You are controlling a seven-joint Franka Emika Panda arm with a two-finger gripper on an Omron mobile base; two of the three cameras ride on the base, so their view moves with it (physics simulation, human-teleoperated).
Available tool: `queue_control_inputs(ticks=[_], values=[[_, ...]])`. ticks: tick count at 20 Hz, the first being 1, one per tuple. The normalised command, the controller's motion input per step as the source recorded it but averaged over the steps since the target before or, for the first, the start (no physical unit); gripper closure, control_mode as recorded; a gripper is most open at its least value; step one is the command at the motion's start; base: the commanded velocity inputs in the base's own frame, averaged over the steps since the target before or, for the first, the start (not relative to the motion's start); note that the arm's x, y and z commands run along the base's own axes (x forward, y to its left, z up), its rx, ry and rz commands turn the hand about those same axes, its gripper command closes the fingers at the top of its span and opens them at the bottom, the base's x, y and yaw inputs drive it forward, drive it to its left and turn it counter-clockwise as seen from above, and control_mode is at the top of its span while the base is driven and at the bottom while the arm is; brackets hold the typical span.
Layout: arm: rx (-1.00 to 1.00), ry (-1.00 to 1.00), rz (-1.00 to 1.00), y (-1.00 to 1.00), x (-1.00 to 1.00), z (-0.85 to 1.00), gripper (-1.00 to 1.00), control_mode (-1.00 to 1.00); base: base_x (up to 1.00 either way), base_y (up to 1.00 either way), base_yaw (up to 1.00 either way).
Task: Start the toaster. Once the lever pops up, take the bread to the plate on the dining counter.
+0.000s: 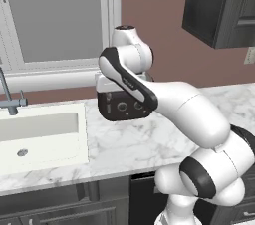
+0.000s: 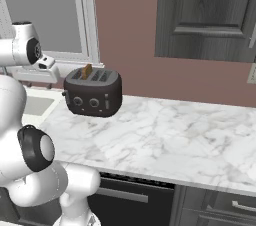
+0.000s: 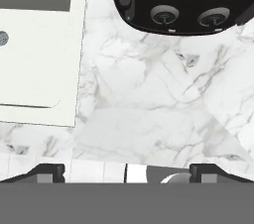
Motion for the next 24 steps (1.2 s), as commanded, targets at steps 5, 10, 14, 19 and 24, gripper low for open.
queue_control_inputs(ticks=[5, 10, 14, 19, 24], values=[[0.00, -0.08, 0.00, 0.00, 0.13, -0.07, -1.00, -1.00, 0.00, 0.00, 0.00], [0.00, -0.10, 0.00, 0.00, 0.09, -0.07, -1.00, -1.00, 0.00, 0.00, 0.00], [0.00, -0.11, 0.00, 0.04, 0.06, -0.04, -1.00, -1.00, 0.00, 0.00, 0.00], [0.00, -0.05, 0.00, 0.00, 0.07, -0.01, -1.00, -1.00, 0.00, 0.00, 0.00], [0.00, 0.00, 0.00, 0.01, 0.17, -0.12, -1.00, -1.00, 0.00, 0.00, 0.00]])
